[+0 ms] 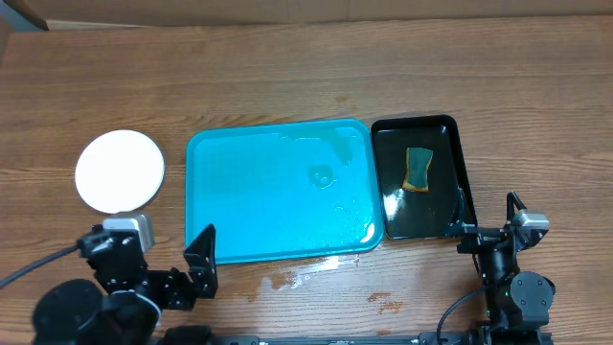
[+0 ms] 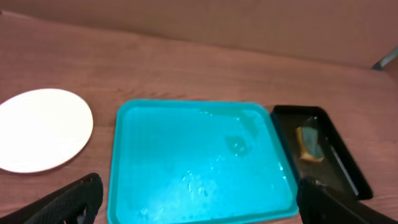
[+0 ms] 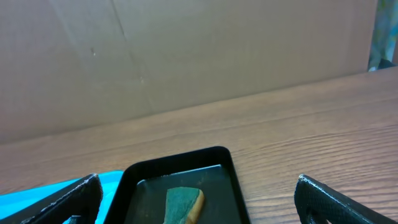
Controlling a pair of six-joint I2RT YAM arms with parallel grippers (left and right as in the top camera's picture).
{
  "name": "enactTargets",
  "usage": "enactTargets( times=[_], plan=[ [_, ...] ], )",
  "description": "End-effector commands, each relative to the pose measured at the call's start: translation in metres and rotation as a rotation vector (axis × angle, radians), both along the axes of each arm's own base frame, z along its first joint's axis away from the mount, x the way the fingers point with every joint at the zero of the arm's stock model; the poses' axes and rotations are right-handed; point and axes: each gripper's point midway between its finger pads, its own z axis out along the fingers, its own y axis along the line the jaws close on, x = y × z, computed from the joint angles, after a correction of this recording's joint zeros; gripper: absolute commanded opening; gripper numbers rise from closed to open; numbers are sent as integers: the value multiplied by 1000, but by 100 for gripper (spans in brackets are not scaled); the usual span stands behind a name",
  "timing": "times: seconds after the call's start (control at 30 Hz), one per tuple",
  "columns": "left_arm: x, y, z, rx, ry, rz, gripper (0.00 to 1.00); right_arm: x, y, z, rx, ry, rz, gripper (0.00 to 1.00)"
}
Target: Clean dirty plates on tray and stack at the side
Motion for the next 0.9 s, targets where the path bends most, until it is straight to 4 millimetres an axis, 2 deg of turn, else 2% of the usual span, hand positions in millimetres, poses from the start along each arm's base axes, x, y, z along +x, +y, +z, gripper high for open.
enactTargets(
  times=[0.0,0.1,0.17,0.27,0.37,0.5,0.63,0.73,0.87],
  plan=[
    [7,6,-22,38,-15,17,100,0,2,-2,3,-1,8,100],
    [24,6,-35,33,-80,20,100,0,2,-2,3,-1,8,100],
    [38,7,-37,13,-161,31,100,0,2,-2,3,-1,8,100],
    [59,7,-29,-29,-340,47,100,0,2,-2,3,-1,8,100],
    [71,9,-19,-78,-518,61,100,0,2,-2,3,-1,8,100],
    [68,18,-7,-118,-742,107,100,0,2,-2,3,-1,8,100],
    [58,28,-3,-152,-880,166,100,0,2,-2,3,-1,8,100],
    [55,33,-10,-153,-905,193,100,0,2,-2,3,-1,8,100],
    [59,34,-29,-150,-877,202,100,0,2,-2,3,-1,8,100]
  ],
)
